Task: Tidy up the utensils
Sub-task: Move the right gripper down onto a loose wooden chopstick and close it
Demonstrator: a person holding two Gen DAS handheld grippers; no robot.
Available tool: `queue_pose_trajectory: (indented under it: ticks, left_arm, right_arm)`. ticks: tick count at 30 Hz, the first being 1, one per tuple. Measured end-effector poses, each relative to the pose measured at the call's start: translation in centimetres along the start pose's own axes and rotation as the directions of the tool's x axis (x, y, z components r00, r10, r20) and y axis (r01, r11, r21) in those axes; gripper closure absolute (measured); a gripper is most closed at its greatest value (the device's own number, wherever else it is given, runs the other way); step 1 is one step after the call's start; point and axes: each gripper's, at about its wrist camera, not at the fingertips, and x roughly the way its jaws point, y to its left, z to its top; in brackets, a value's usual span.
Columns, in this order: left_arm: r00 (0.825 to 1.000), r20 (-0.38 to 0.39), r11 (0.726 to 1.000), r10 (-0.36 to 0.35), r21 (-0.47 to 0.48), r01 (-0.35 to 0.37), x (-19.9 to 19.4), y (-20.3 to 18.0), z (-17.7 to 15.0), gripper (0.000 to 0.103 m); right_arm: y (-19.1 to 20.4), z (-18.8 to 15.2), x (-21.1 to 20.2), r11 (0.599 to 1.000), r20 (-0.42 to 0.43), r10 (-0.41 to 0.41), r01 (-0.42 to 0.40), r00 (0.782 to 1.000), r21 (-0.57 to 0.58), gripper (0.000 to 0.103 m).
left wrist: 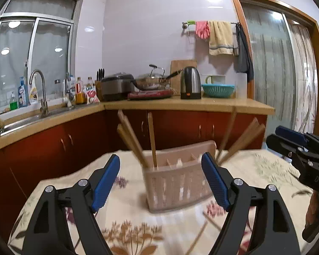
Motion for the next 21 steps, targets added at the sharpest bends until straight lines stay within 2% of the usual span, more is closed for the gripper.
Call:
queue_pose_trajectory:
  ticks: [7,12,20,21]
  left_arm:
    - [0.996,-0.085,0.999,0.031,0.03,-0.029,-2.6,0.0,-5.5,0.026]
    - [0.982,-0.18,0.998,0.051,0.035,-0.046,-3.8,0.3,-9.6,0.026]
    - [0.955,-0.287,0.997,0.071,0.026,-0.067,-4.8,0.7,-13.9,0.026]
    - [0.954,-0.291,0.997,0.073,0.028,-0.068,-5.0,0.7,-14.2,0.026]
  right_arm:
    - [0.7,-7.0,-2.7,1.0,-0.112,0.002,0.0,0.994,0.021,0.053]
    - [1.5,-12.1,-4.0,0.999,-0.227,0.029,-0.024,0.973,0.022,0.053]
    - [2.2,-16.1,-4.8,0.998,-0.325,0.061,-0.056,0.944,0.025,0.057]
    - [2.3,-16.4,-4.8,0.998,-0.333,0.066,-0.061,0.94,0.027,0.062]
